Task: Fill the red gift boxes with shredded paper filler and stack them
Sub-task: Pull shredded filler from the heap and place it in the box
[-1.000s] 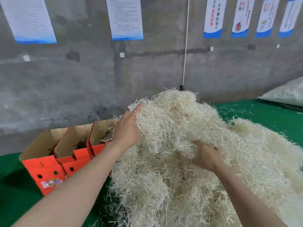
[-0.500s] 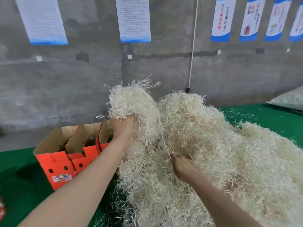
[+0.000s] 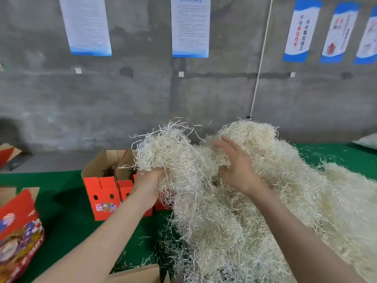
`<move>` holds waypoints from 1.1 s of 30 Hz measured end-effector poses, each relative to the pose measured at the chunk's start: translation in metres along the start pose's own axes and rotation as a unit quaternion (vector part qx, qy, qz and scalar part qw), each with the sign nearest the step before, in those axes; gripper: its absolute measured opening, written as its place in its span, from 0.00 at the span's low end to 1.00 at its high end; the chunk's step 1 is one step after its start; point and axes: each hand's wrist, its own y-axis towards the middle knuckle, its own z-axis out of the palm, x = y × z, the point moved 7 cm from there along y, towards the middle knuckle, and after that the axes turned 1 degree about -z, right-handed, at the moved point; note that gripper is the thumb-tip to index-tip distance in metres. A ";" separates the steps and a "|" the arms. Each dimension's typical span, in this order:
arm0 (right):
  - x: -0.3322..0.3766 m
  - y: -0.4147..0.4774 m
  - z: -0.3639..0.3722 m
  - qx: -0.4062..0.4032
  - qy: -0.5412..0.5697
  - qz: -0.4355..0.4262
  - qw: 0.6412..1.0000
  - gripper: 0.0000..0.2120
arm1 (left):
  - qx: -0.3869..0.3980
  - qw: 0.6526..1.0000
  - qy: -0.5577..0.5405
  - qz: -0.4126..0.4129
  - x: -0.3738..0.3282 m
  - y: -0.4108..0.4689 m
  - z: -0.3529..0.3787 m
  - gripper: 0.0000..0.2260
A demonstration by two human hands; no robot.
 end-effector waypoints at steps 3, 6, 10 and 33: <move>0.060 -0.014 0.030 0.166 0.222 -0.040 0.960 0.48 | 0.050 0.998 0.005 0.037 -0.005 -0.022 -0.033 0.09; 0.094 -0.036 0.067 0.246 0.246 -0.050 0.936 0.57 | 0.090 0.991 0.076 0.060 -0.006 -0.045 -0.070 0.26; 0.102 -0.060 0.125 0.225 0.262 0.078 0.935 0.36 | 0.195 0.974 0.102 0.050 0.009 -0.074 -0.112 0.36; 0.164 -0.171 0.240 0.291 0.374 0.324 0.819 0.03 | 0.188 0.958 0.194 -0.102 0.118 -0.086 -0.230 0.41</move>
